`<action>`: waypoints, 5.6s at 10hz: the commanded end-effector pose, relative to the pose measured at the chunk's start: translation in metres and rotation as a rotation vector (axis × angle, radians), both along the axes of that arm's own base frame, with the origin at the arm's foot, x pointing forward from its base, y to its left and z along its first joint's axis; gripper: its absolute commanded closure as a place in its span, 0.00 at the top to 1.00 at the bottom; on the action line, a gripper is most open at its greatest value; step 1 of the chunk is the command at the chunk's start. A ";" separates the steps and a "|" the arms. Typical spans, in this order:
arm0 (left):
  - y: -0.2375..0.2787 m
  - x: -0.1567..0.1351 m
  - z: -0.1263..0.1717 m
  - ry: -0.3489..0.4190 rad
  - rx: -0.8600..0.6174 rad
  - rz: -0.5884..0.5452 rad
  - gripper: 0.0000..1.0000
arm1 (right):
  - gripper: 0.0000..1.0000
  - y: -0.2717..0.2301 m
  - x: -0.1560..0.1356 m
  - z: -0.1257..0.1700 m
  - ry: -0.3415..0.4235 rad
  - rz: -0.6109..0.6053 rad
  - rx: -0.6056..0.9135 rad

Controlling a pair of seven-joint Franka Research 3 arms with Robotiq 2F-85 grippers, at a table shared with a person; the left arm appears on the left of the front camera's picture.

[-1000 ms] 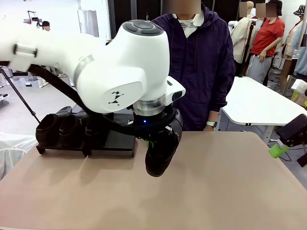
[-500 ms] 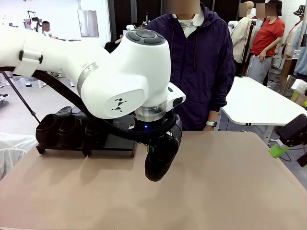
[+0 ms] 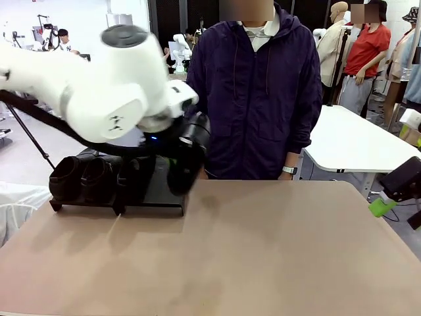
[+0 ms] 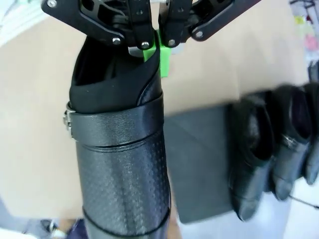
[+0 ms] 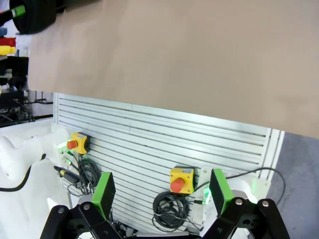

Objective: Organize the shoes by placing them on the stand.
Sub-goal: Place the Shoe from the middle of the table onto the Shoes Stand.

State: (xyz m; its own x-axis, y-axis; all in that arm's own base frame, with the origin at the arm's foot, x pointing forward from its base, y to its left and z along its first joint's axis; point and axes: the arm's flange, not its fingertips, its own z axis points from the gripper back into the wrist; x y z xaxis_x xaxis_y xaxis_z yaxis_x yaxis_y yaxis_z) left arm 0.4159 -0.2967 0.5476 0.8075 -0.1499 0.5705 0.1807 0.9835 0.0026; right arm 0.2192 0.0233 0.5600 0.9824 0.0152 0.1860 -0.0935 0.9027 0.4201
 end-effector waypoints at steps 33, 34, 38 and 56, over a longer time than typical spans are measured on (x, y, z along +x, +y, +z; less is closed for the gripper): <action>0.084 0.136 -0.124 -0.026 -0.153 0.121 0.91 | 1.00 0.000 0.000 0.001 -0.008 0.025 0.016; 0.084 0.136 -0.124 -0.033 -0.151 0.121 1.00 | 1.00 0.000 0.000 0.001 -0.008 0.025 0.016; 0.082 0.132 -0.119 -0.058 -0.148 0.119 1.00 | 1.00 0.000 0.000 0.001 -0.008 0.025 0.016; 0.280 -0.170 0.103 0.466 -0.200 0.052 1.00 | 1.00 0.000 0.000 0.001 -0.008 0.025 0.016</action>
